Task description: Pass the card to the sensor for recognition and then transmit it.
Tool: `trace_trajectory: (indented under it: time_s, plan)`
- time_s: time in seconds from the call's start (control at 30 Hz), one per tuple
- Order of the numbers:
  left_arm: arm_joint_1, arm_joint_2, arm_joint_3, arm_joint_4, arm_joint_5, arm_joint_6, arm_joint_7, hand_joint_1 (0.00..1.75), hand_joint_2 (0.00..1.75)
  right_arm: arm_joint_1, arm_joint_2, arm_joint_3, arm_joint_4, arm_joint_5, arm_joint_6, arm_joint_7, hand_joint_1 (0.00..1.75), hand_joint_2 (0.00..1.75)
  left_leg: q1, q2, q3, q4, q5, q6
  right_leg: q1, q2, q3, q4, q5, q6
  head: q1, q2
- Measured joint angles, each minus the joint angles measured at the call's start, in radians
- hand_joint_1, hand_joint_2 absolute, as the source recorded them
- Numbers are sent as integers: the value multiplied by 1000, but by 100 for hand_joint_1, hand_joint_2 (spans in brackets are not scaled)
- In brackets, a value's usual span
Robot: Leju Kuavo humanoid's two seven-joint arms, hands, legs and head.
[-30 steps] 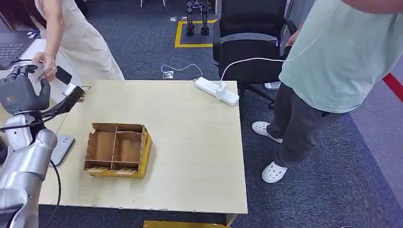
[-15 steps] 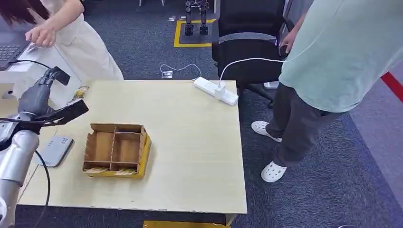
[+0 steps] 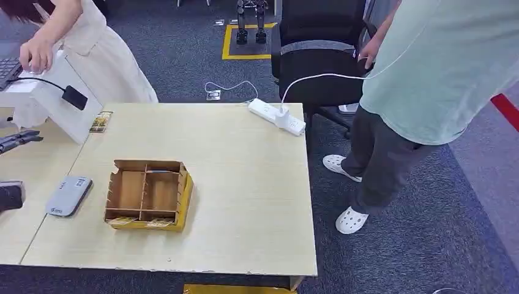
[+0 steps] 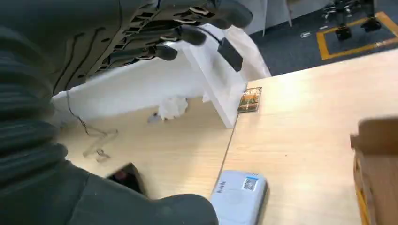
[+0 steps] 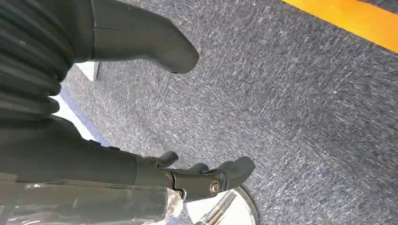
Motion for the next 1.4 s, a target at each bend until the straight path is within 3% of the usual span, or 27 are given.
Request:
trace_trajectory:
  time_s: [0.07, 0.17, 0.33, 0.53, 0.67, 0.87, 1.0, 1.17, 1.4]
  plan:
    - [96, 17, 57, -84, -50, 49, -6, 0, 175, -1, 0, -6, 0, 3, 1, 0, 0, 175, 0, -4, 0, 0, 0, 0, 0, -3, 2, 0, 0, 0, 0, 0]
    - [148, 26, 51, -163, -123, 132, -14, 0, 175, -1, 0, -12, 0, 9, 3, 1, 0, 175, 0, -6, 1, 0, 1, 1, 0, -6, 3, 0, 0, 0, 0, 0]
    - [85, -1, -104, -223, -274, 189, -22, 0, 175, -2, 0, -19, 0, 13, 0, 3, 0, 175, 0, -8, 2, 0, 2, 0, 0, -8, 5, 0, 1, 0, 1, 0]
    - [-29, -152, -352, -207, -496, 363, 19, 0, 175, -4, 0, -36, 0, 21, -2, 8, 0, 175, -1, -10, 2, 0, 2, 1, -1, -10, 6, 0, 1, 0, 1, 0]
    - [-70, -325, -492, -161, -668, 514, 90, 0, 175, -4, 5, -45, 0, 21, -5, 13, 0, 175, -2, -10, 2, 0, 2, 1, -2, -10, 6, -1, 1, 0, 0, 0]
    - [-123, -511, -612, -75, -850, 593, 216, 0, 175, -1, 12, -62, 0, 20, -16, 21, 0, 175, -3, -10, 2, 1, 2, 2, -2, -10, 6, -1, 1, 0, 0, 0]
    - [-135, -577, -637, -35, -859, 605, 226, 0, 175, 1, 12, -68, 0, 19, -18, 21, 0, 175, -3, -10, 2, 1, 2, 2, -2, -9, 6, -1, 1, 0, 0, 0]
    - [-142, -605, -646, -11, -867, 609, 227, 0, 175, 4, 12, -73, 1, 21, -19, 22, 0, 175, -2, -10, 2, 1, 2, 2, -2, -9, 5, -1, 1, 0, 0, 0]
    - [-150, -648, -620, -2, -955, 652, 280, 0, 175, 12, 12, -87, 3, 24, -29, 20, 0, 175, -2, -10, 2, 1, 2, 2, -2, -9, 5, -1, 1, 0, 0, 0]
